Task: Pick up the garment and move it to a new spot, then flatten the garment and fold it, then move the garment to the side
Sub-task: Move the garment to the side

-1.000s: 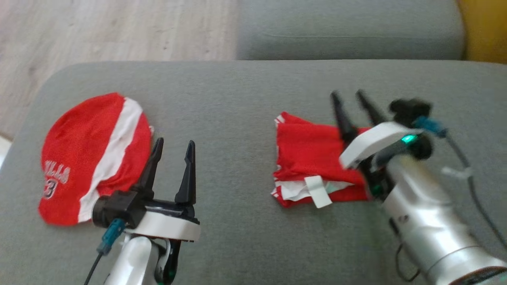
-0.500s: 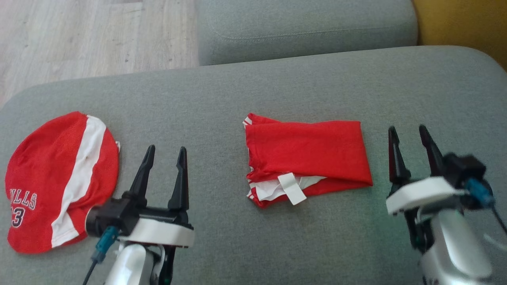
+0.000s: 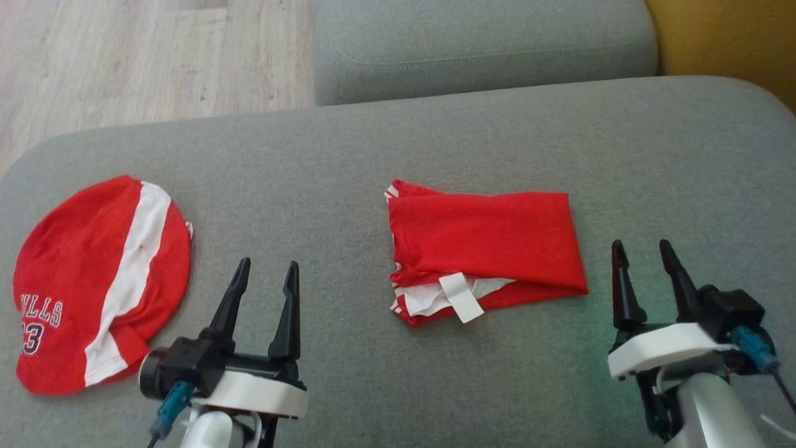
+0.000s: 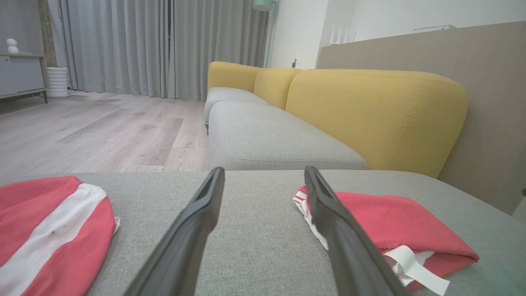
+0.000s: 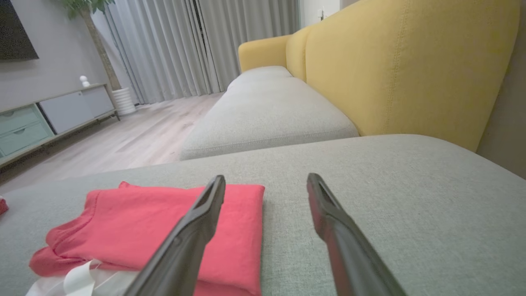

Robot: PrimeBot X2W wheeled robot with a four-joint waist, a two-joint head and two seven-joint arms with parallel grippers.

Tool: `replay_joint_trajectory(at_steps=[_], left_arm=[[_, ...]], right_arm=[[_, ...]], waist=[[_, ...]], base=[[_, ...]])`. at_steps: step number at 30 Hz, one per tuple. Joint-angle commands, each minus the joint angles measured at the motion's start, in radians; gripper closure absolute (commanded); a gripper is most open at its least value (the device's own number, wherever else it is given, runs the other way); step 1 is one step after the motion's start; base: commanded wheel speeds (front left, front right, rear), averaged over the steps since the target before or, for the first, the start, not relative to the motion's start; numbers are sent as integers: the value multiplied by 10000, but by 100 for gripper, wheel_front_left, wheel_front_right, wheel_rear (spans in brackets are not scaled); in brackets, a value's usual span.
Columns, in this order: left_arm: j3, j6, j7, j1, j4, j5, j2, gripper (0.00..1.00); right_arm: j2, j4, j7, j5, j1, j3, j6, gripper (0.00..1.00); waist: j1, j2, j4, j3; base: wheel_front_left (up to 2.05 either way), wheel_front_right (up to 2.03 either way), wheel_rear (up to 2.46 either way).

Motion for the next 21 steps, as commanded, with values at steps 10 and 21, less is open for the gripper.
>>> replay_joint_trajectory(at_steps=[10,21], left_arm=[[-118,-17,-95,-859,-400,30,-11,0],[-380,33,-95,-1283,-369,-135,-12,0]], right_arm=[[-12,618,891,-269,-1301,-197,67,0],[-11,3056,1568,164,-2642,-572,67,0]], waist=[[1,0,618,847],[1,0,1279,1417]], base=[[0,0,0],[0,0,0]])
